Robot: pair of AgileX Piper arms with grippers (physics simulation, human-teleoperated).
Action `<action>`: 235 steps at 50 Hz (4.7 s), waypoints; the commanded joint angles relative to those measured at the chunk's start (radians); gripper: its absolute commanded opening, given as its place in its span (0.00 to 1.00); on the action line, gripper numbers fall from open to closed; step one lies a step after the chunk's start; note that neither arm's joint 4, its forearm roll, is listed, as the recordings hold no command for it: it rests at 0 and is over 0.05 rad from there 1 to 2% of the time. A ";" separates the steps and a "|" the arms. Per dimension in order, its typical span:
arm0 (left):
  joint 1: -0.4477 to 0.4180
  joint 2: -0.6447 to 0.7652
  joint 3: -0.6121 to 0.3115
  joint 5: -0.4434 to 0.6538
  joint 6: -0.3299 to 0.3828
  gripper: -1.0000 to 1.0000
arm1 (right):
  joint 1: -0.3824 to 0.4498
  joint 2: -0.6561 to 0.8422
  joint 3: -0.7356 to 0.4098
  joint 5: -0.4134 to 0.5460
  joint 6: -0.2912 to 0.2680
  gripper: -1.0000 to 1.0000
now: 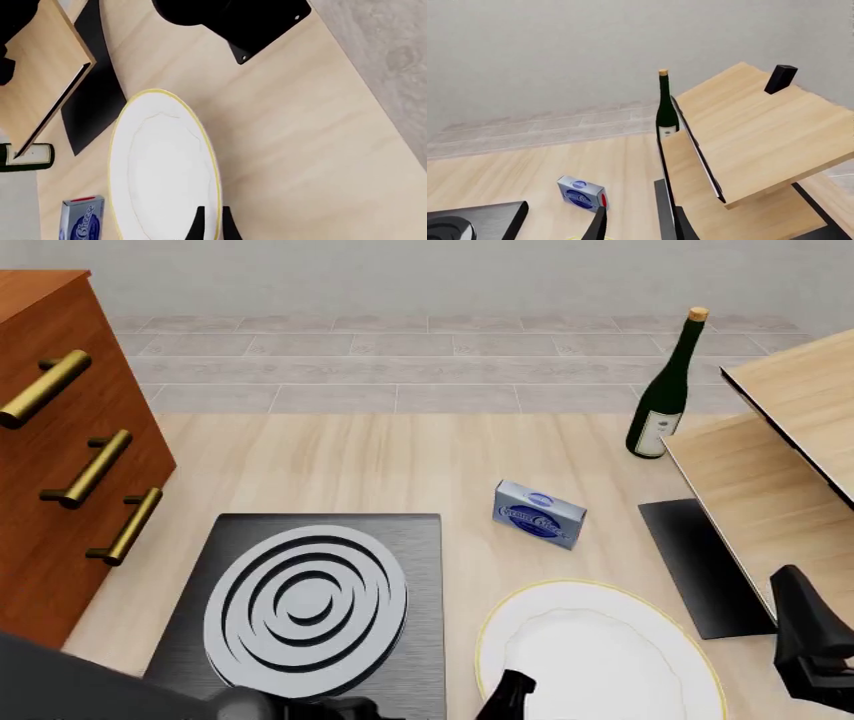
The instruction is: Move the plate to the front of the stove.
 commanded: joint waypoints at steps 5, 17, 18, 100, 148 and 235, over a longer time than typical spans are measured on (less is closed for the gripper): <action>-0.002 -0.086 0.001 0.061 0.012 0.00 | -0.003 0.000 0.000 -0.006 0.002 1.00; 0.003 -0.157 -0.001 0.095 0.045 0.00 | -0.007 0.000 -0.001 -0.009 0.004 1.00; 0.002 -0.166 -0.001 0.098 0.049 0.00 | -0.008 0.000 -0.001 -0.009 0.002 1.00; 0.241 -0.527 0.348 -0.133 0.549 0.00 | -0.016 0.000 -0.002 -0.042 0.038 1.00; 0.274 -0.454 0.403 -0.500 0.715 0.00 | 0.320 0.000 -0.240 0.233 0.374 1.00; 0.224 -0.469 0.385 -0.511 0.706 0.00 | 0.446 0.806 -0.141 -0.577 0.595 1.00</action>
